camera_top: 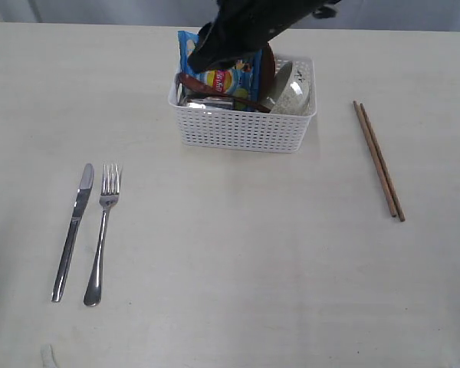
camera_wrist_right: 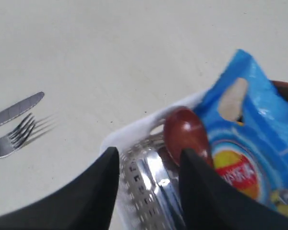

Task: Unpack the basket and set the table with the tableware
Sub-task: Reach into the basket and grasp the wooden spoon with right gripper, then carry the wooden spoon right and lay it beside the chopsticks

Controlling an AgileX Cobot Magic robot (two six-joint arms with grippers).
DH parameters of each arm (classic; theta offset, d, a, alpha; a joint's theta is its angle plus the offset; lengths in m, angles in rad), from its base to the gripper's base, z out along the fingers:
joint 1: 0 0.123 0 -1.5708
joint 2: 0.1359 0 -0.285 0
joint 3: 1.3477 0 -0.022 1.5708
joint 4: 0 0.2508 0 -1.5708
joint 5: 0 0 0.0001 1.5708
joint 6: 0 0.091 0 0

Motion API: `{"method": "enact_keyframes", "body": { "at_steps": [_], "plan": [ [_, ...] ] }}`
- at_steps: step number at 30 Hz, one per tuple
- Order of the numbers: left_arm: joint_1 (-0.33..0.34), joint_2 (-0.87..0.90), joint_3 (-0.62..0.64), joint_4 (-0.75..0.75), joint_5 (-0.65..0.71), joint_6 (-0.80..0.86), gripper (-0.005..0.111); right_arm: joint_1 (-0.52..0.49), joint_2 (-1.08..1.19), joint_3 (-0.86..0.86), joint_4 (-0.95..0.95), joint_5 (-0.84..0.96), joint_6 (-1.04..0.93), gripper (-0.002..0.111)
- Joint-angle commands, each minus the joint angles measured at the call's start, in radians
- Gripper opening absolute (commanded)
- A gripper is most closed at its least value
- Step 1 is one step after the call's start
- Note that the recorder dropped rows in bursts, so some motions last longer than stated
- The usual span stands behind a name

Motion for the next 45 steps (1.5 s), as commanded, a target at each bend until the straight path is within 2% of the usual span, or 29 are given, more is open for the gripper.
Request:
{"method": "enact_keyframes", "body": {
  "at_steps": [1,6,15,17,21,35,39,45],
  "plan": [
    [-0.005,-0.002,0.002,0.000,-0.001,-0.002,0.000,0.055,0.069,-0.008,-0.023,-0.122,-0.088,0.040],
    [-0.005,-0.002,0.002,0.000,-0.001,-0.002,0.000,0.051,0.122,-0.012,-0.027,-0.196,-0.088,0.040],
    [-0.005,-0.002,0.002,0.000,-0.001,-0.002,0.000,0.051,0.225,-0.110,-0.027,-0.204,-0.049,0.038],
    [-0.005,-0.002,0.002,0.000,-0.001,-0.002,0.000,0.051,0.225,-0.110,-0.027,-0.204,-0.049,0.029],
    [-0.005,-0.002,0.002,0.000,-0.001,-0.002,0.000,0.051,0.217,-0.110,-0.027,-0.184,-0.049,0.000],
    [-0.005,-0.002,0.002,0.000,-0.001,-0.002,0.000,0.051,0.008,-0.110,-0.031,-0.130,-0.020,-0.001],
    [-0.005,-0.002,0.002,0.000,-0.001,-0.002,0.000,0.051,-0.086,-0.110,-0.056,-0.115,0.069,-0.001],
    [-0.005,-0.002,0.002,0.000,-0.001,-0.002,0.000,0.038,-0.228,-0.110,-0.238,-0.119,0.305,-0.001]
  ]
}}
